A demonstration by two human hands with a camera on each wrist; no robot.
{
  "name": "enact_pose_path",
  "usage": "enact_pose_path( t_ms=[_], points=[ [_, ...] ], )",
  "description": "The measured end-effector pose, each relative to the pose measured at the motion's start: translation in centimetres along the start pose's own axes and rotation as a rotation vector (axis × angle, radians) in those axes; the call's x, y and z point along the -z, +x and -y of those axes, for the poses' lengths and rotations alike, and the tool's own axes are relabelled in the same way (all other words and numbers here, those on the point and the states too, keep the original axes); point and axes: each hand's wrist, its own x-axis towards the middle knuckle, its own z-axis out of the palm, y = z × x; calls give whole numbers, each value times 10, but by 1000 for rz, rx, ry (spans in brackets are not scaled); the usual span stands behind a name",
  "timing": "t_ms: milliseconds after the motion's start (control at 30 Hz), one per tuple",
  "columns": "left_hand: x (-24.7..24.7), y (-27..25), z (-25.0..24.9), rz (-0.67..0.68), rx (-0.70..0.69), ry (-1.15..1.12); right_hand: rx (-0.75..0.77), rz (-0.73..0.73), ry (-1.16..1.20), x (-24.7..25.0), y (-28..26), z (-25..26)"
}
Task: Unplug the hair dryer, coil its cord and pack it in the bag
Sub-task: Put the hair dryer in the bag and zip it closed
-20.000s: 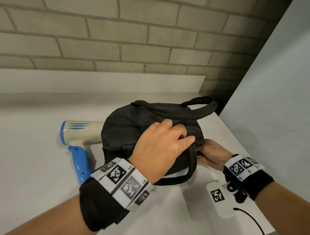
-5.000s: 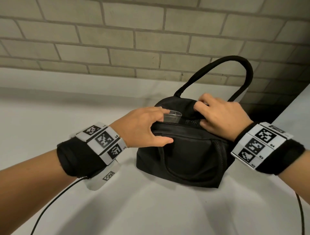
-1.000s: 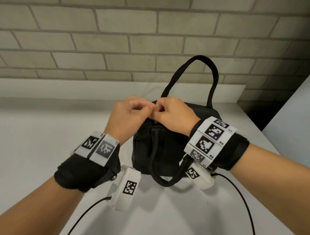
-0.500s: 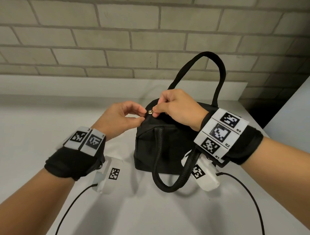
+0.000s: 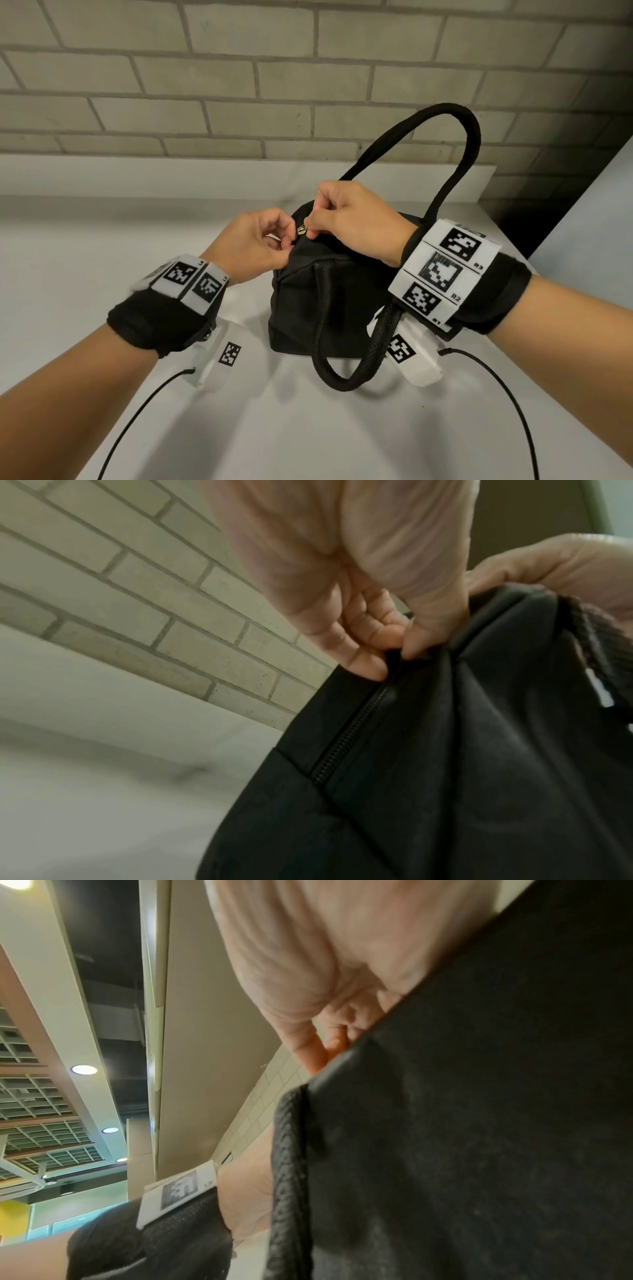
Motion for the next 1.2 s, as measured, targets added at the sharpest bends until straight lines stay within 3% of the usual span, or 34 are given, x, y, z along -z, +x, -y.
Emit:
enact_pose_path(
  t_ms=[400,533,867,1067,1200],
  points=[
    [-7,-10,-2,-100,-34,-197,0,-30,151,0,-8,-9],
    [-12,-5,-9,-82,-73,-97,25,-3,200,4,-9,-13],
    [3,-10,-11,-141,-71,157,-17,-69,-264,-5,-5,14],
    [12,-10,-16,-128,-61,203,-119,-54,-251,18,-9,15],
    [21,-13,-9,-167,-17,202,-222,-132,-272,55,-19,-3]
  ],
)
